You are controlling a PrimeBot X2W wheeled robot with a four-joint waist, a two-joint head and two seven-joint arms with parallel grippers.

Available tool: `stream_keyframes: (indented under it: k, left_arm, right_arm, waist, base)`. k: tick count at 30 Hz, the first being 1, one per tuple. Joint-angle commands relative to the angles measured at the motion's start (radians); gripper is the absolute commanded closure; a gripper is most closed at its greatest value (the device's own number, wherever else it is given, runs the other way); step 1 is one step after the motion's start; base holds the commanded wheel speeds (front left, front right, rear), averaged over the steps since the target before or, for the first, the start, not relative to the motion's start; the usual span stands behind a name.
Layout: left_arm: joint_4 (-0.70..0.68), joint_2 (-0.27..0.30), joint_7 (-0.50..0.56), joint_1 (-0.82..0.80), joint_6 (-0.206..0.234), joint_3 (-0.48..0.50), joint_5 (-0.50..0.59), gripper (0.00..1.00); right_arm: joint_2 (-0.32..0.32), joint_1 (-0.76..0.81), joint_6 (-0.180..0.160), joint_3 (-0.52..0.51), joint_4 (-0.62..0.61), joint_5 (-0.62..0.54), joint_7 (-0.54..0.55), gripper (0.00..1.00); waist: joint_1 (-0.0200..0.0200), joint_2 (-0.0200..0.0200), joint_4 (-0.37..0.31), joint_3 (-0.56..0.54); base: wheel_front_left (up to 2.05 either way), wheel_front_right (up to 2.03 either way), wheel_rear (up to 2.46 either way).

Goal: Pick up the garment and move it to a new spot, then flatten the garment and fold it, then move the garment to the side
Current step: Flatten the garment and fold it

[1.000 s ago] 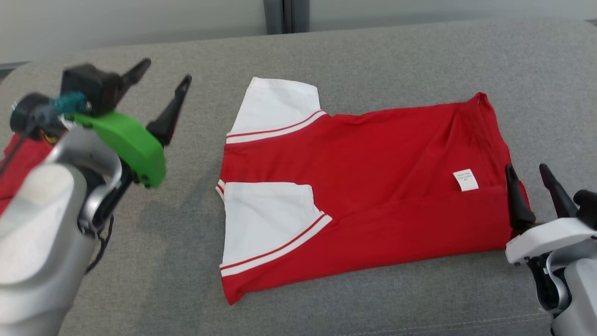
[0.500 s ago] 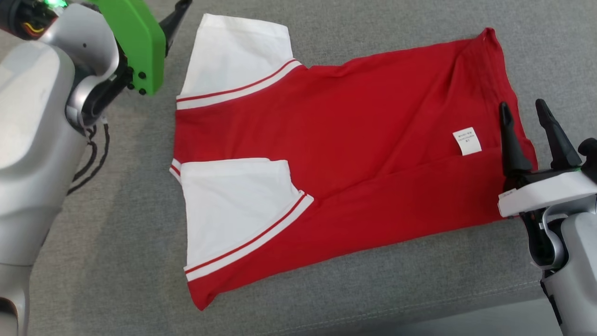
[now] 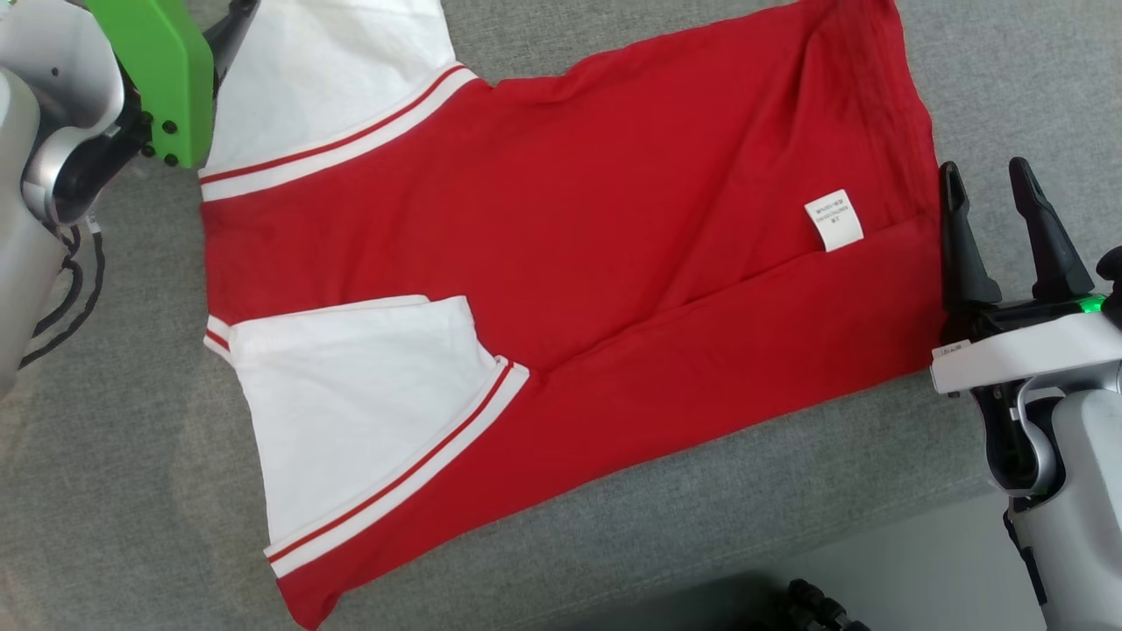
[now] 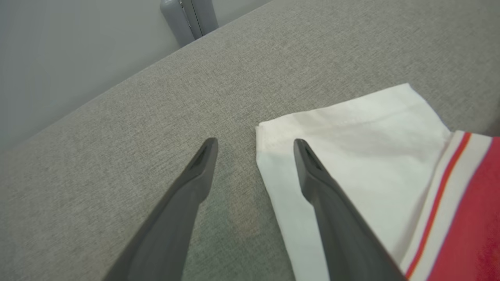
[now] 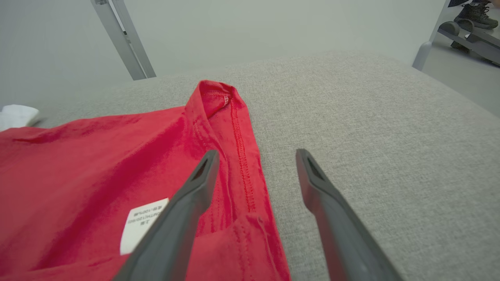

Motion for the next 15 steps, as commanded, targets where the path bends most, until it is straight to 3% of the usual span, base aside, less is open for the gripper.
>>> stream_keyframes:
  k: [1, 15]
  left_arm:
    - [0.008, 0.012, -0.007, -0.02, -0.002, -0.007, -0.005, 0.0]
    - [0.122, 0.012, -0.048, -0.076, -0.002, -0.083, -0.02, 0.0]
  right_arm:
    - [0.003, 0.006, -0.001, -0.003, -0.007, -0.001, -0.003, 0.0]
    - [0.012, -0.002, -0.001, -0.004, -0.019, -0.005, -0.003, 0.0]
  waist:
    - [-0.0002, 0.0, -0.018, 0.018]
    - [-0.0002, 0.0, -0.038, 0.052]
  base:
    - [0.0, 0.0, 0.0]
    - [0.0, 0.0, 0.0]
